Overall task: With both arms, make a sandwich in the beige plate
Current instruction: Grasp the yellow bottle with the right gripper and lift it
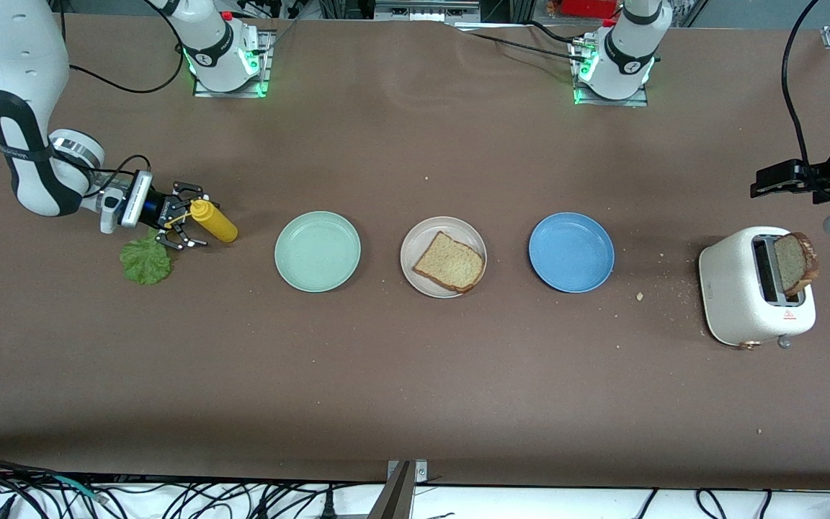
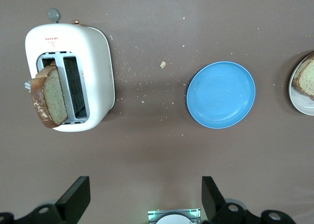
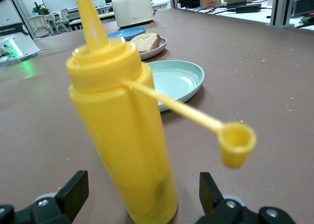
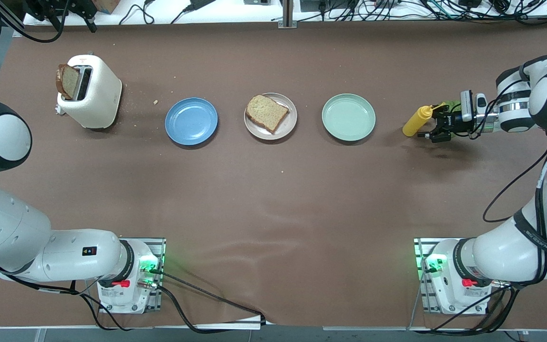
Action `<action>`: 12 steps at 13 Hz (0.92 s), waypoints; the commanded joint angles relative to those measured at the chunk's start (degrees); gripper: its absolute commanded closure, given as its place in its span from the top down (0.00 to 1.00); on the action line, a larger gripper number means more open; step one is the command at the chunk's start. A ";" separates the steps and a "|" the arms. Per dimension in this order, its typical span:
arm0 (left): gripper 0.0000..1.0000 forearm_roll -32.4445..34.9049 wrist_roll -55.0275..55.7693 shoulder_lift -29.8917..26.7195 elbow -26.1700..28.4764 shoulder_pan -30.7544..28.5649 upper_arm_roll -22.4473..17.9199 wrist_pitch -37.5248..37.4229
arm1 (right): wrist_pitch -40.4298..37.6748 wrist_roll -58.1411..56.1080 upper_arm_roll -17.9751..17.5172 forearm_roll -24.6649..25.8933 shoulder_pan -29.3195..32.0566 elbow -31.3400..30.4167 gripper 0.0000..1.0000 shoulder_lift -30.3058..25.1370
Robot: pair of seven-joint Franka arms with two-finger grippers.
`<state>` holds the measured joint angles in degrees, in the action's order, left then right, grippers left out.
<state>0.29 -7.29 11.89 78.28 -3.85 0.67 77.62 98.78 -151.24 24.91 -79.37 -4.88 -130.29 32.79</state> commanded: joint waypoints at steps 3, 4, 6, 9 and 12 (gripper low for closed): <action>1.00 2.18 0.17 -0.91 0.56 0.07 0.20 -0.54 | -0.96 -0.63 -1.71 -2.89 0.05 0.83 0.99 1.05; 1.00 2.18 0.17 -0.91 0.56 0.07 0.20 -0.54 | -0.61 -0.55 -1.88 -3.16 -0.04 0.92 0.99 1.13; 1.00 2.18 0.17 -1.00 0.56 0.07 0.20 -0.54 | -0.43 -0.54 -1.89 -4.74 -1.61 1.01 0.73 1.31; 1.00 2.09 0.17 -1.00 0.56 -0.01 0.12 -0.54 | 0.09 -0.46 -1.89 -4.74 -2.06 2.41 0.13 1.31; 1.00 2.18 0.17 -1.00 0.56 -0.01 0.12 -0.54 | 2.54 0.33 -1.80 -4.57 -3.98 3.90 0.10 1.05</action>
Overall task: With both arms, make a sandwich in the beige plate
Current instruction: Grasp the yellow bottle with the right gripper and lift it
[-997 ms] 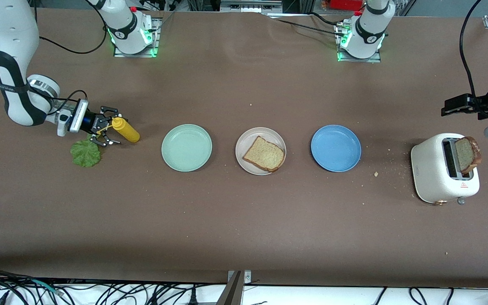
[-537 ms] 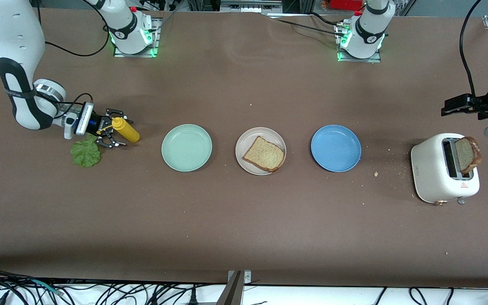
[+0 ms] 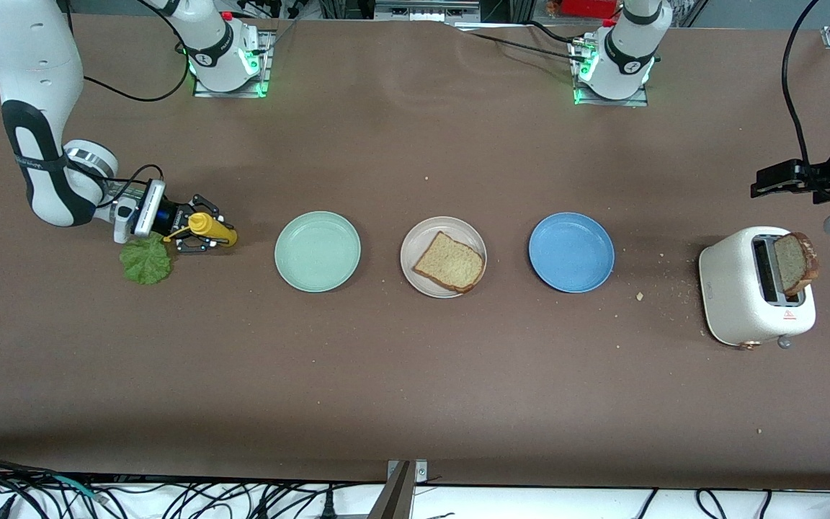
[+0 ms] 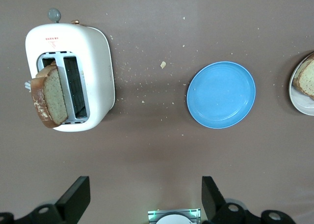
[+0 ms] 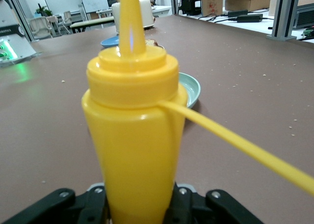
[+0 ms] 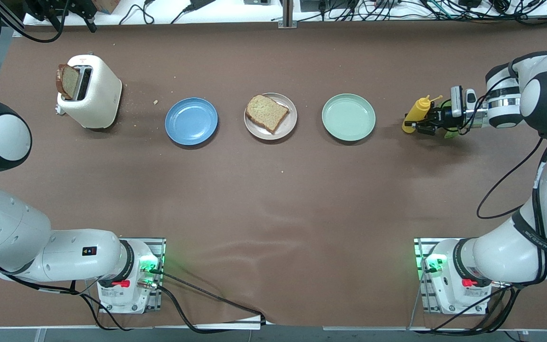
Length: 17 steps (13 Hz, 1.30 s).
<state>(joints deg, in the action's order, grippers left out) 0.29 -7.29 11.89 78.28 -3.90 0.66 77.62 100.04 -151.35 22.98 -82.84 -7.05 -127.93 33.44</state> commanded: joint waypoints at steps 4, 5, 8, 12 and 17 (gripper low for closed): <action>1.00 2.18 0.17 -0.99 0.55 0.03 0.13 -0.54 | 13.31 7.26 0.40 -0.92 -8.49 3.12 0.08 -1.97; 1.00 2.18 0.17 -0.99 0.55 0.03 0.13 -0.54 | 16.12 9.73 0.48 -0.74 -10.07 3.39 0.09 -3.02; 1.00 2.18 0.17 -0.99 0.55 0.03 0.13 -0.54 | 24.38 20.35 0.84 4.41 -15.78 7.51 0.08 -3.99; 1.00 2.18 0.17 -0.99 0.55 0.03 0.04 -0.54 | 33.88 34.59 0.92 15.49 -22.82 10.69 0.07 -5.40; 1.00 2.18 0.17 -1.25 0.64 0.03 0.04 -0.54 | 39.44 52.43 1.27 32.53 -30.46 12.88 0.07 -7.07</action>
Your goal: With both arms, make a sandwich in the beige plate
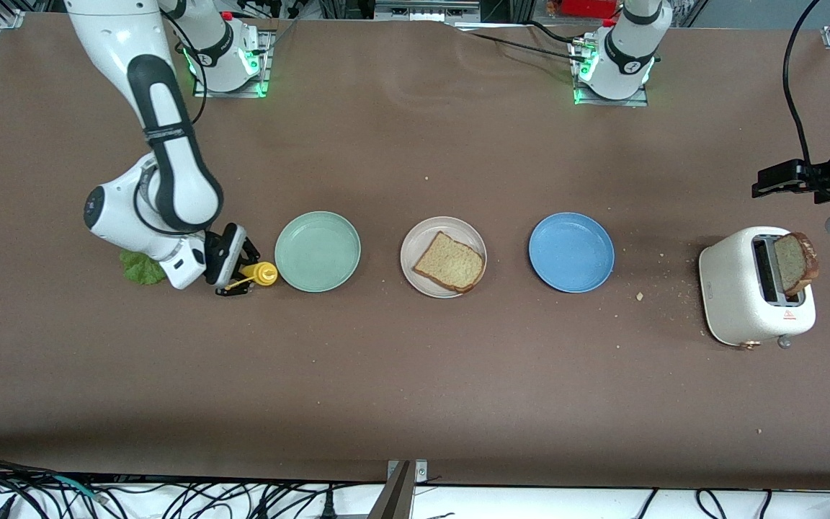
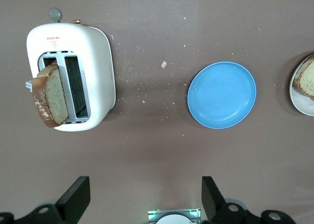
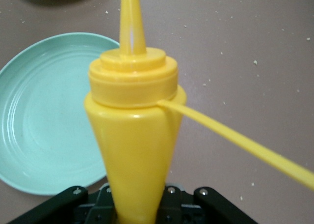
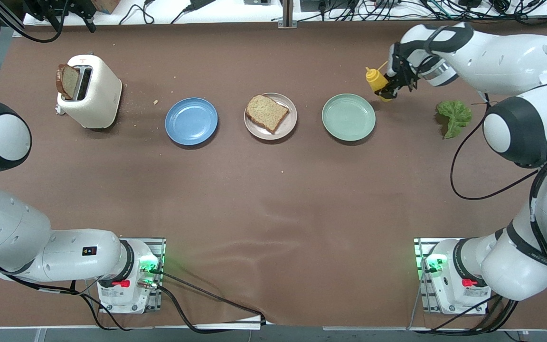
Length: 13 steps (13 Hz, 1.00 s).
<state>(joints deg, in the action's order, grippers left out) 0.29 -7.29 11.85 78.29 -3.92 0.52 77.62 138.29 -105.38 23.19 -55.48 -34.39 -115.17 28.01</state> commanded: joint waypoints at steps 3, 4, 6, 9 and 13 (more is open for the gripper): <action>1.00 2.17 0.17 -1.22 0.73 0.06 0.28 -0.62 | 0.84 24.55 0.89 24.82 -7.61 4.85 0.06 -1.64; 1.00 2.17 0.17 -1.22 0.73 0.14 0.28 -0.54 | 0.40 29.83 0.71 31.16 -9.45 6.35 0.06 -1.64; 1.00 2.17 0.17 -1.22 0.73 0.14 0.28 -0.54 | -0.39 39.68 0.71 40.24 -12.53 8.20 0.06 -1.46; 1.00 2.17 0.17 -1.22 0.73 0.14 0.28 -0.54 | -6.17 51.90 0.71 49.73 -15.79 14.42 0.06 0.28; 1.00 2.17 0.17 -1.22 0.73 0.14 0.28 -0.62 | -21.28 68.43 0.62 61.87 -21.06 29.44 0.06 8.53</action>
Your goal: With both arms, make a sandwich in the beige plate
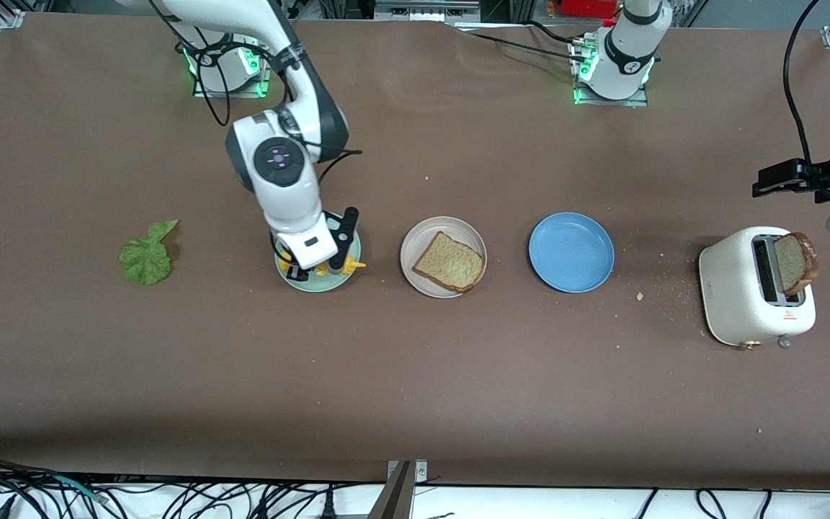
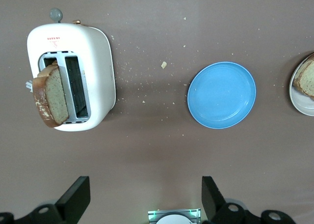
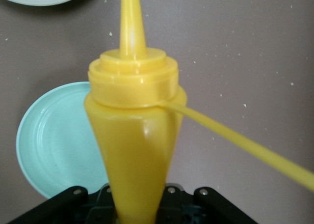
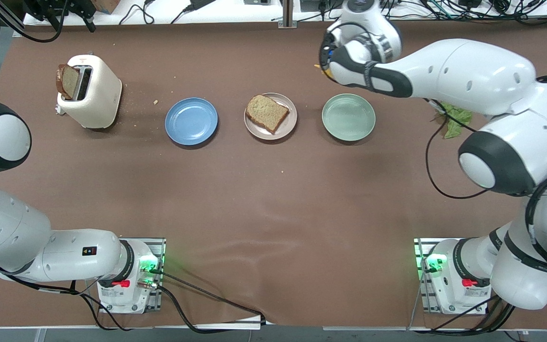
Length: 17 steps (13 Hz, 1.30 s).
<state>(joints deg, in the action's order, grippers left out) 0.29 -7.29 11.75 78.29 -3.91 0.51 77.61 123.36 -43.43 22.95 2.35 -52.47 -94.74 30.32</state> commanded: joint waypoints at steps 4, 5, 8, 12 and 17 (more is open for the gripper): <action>1.00 2.17 0.17 -1.11 0.73 0.13 0.28 -0.62 | -10.34 16.87 0.87 10.48 -6.77 13.61 0.06 11.33; 1.00 2.17 0.17 -1.11 0.73 0.05 0.28 -0.62 | -10.42 18.02 1.13 11.53 -7.99 13.88 0.06 12.55; 1.00 2.17 0.17 -1.11 0.73 0.13 0.28 -0.62 | -12.00 27.31 0.96 20.30 -12.12 14.05 0.06 15.37; 1.00 2.17 0.17 -1.20 0.73 0.13 0.28 -0.62 | -16.03 30.07 1.04 22.87 -15.02 18.35 0.06 19.67; 1.00 2.17 0.17 -1.20 0.73 0.05 0.19 -0.62 | -17.90 33.84 1.04 25.51 -17.06 19.59 0.02 22.32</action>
<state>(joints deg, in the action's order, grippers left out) 0.29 -7.29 11.72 78.29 -3.92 0.51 77.51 107.35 -11.22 22.96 26.37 -68.50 -77.64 50.64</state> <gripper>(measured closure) 0.000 0.877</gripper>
